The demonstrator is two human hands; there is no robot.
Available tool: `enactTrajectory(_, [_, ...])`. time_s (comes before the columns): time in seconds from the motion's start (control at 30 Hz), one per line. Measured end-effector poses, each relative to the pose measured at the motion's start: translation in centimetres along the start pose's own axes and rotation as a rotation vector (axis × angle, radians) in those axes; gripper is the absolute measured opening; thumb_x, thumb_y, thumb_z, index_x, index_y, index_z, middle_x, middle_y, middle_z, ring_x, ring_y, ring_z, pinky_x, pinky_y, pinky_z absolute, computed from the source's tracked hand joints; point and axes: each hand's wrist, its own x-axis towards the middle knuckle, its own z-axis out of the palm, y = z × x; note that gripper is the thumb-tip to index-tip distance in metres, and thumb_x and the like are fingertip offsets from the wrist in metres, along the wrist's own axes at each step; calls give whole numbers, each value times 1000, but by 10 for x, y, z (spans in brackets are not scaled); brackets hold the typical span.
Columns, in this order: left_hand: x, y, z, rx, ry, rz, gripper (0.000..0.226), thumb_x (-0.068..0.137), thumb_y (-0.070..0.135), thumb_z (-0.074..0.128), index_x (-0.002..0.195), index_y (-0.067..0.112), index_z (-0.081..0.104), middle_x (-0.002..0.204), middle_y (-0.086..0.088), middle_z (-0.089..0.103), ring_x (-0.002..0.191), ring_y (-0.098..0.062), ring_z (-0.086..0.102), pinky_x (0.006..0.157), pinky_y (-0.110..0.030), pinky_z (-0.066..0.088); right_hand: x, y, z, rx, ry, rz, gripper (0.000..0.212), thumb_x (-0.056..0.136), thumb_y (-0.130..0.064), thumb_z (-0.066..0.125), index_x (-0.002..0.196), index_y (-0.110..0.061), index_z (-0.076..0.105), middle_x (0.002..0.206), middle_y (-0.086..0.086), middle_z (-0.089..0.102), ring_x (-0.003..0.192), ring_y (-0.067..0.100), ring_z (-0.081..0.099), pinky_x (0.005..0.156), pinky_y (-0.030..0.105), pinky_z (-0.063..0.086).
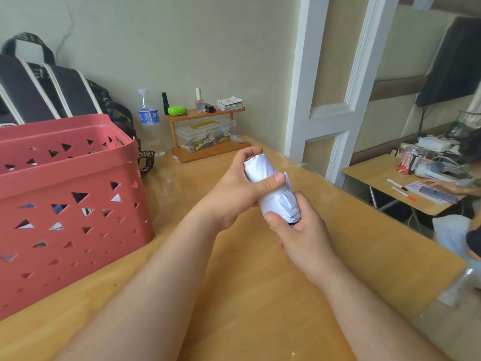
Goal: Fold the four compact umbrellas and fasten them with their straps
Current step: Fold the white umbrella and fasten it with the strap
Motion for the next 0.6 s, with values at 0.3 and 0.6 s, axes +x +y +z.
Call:
enactTrajectory(0.3, [7, -9, -7, -100, 41, 88, 47, 103, 8, 61, 145, 26, 47, 122, -15, 63, 105, -33, 67, 107, -60, 49, -1, -8, 5, 323, -80, 202, 49, 91, -68, 61, 130, -40, 56, 102, -4, 72, 76, 16, 66, 65, 34, 55])
enactTrajectory(0.6, [4, -4, -4, -20, 76, 59, 30, 111, 26, 50, 140, 28, 51, 133, -16, 64, 111, -28, 71, 98, -48, 59, 0, -5, 4, 208, -52, 85, 31, 98, -20, 71, 125, -34, 61, 94, -4, 72, 69, 15, 60, 63, 32, 52])
